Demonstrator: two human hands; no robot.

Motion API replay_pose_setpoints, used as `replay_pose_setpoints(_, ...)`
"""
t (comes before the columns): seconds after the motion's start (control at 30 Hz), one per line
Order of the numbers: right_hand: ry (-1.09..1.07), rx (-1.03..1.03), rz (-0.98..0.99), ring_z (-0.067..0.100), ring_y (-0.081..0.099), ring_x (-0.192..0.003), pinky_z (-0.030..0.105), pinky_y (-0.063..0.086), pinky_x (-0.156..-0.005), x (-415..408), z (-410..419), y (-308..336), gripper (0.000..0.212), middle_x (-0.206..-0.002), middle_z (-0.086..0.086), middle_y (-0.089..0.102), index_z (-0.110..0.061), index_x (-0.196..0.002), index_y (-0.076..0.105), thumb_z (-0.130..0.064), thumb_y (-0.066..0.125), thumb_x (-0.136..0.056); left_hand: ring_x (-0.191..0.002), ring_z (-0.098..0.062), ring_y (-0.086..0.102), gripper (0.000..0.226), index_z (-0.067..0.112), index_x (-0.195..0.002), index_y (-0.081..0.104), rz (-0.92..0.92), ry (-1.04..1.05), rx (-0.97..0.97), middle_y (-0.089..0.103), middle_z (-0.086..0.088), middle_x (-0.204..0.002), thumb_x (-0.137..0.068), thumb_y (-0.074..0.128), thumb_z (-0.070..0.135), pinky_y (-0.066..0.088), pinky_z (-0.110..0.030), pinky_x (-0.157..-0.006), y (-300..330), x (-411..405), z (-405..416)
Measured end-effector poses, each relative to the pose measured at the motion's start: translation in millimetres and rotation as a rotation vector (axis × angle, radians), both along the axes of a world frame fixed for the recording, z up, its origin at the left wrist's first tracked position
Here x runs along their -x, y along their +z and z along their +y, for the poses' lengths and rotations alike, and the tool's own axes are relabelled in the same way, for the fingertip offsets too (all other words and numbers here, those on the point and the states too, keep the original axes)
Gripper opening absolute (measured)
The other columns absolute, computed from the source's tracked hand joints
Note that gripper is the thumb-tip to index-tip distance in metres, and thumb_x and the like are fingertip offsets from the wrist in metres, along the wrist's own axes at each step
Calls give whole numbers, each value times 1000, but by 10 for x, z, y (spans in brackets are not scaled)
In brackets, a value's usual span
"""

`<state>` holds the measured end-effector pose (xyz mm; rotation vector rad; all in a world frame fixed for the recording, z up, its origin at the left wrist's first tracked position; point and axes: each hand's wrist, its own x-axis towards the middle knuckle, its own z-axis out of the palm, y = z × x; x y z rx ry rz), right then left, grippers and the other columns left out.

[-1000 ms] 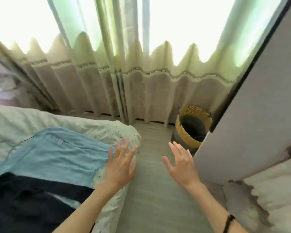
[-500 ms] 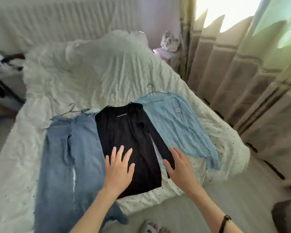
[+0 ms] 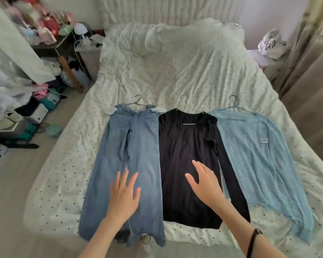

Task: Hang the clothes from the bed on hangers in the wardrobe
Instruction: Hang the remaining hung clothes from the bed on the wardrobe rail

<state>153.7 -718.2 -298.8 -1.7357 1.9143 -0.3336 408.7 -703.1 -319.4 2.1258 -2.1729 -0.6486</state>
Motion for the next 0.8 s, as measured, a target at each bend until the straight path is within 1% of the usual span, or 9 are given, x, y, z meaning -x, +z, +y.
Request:
replay_pose_setpoints(0.07,-40,-12,-44,15,25,-140,39,21,-115,-164,-303,-31,57,-149,0,32,-18,-145,27,-41,43,-95,-143,-26,-9,72,26,-148,13,20,-7,-9,-2,-5,-157,-84,3,57,4,-42,-115,-70,-130,-248)
replay_pose_setpoints(0.17,-90,-34,-79,15,27,-138,37,23,-114,-404,-744,-83,57,-149,0,33,-17,-145,28,-40,43,-96,-143,-26,-8,70,26,-148,14,27,-22,-48,1,-4,-157,-85,5,56,3,-41,-115,-210,-364,-671)
replay_pose_setpoints(0.27,-98,-61,-66,15,27,-138,33,24,-114,-669,-1259,-184,57,-149,0,34,-16,-145,28,-39,43,-96,-144,-30,-2,83,22,-147,20,41,-12,-54,8,-8,-156,-76,-1,58,5,-44,-115,-335,-684,-1187)
replay_pose_setpoints(0.3,-94,-73,-56,15,27,-138,32,23,-114,-742,-1429,-225,57,-149,0,33,-16,-145,27,-39,43,-96,-144,-29,-4,76,23,-147,19,29,-12,-62,7,-7,-156,-81,3,57,5,-43,-115,-382,-780,-1350)
replay_pose_setpoints(0.37,-81,-95,-34,15,27,-138,31,23,-113,-864,-1748,-319,56,-149,0,33,-16,-145,27,-39,43,-96,-143,-27,-8,56,25,-148,14,9,-14,-92,2,-5,-156,-96,22,46,3,-42,-116,-484,-951,-1644)
replay_pose_setpoints(0.43,-70,-120,-15,16,27,-138,31,23,-113,-954,-2040,-437,56,-149,0,34,-16,-145,27,-38,43,-96,-143,-26,-8,53,25,-148,13,8,-24,-101,0,-5,-156,-99,31,36,2,-41,-116,-613,-1093,-1904)
replay_pose_setpoints(0.57,-34,-166,24,18,30,-137,32,25,-112,-1021,-2644,-717,56,-148,2,35,-16,-145,28,-39,43,-96,-144,-28,-4,53,22,-147,19,10,-14,-150,5,-7,-156,-99,35,33,6,-41,-116,-917,-1285,-2429)
replay_pose_setpoints(0.67,-17,-197,34,20,31,-136,33,27,-111,-1014,-3190,-945,56,-148,4,35,-14,-145,28,-37,43,-96,-144,-28,-2,53,22,-147,20,-24,4,-172,6,-8,-156,-98,29,37,8,-42,-115,-1163,-1361,-2916)
replay_pose_setpoints(0.8,28,-198,61,25,34,-134,35,28,-108,-1009,-3983,-1291,56,-145,10,38,-10,-144,28,-34,44,-96,-143,-29,2,52,20,-147,22,-49,15,-158,9,-10,-155,-98,37,31,11,-44,-115,-1482,-1382,-3689)
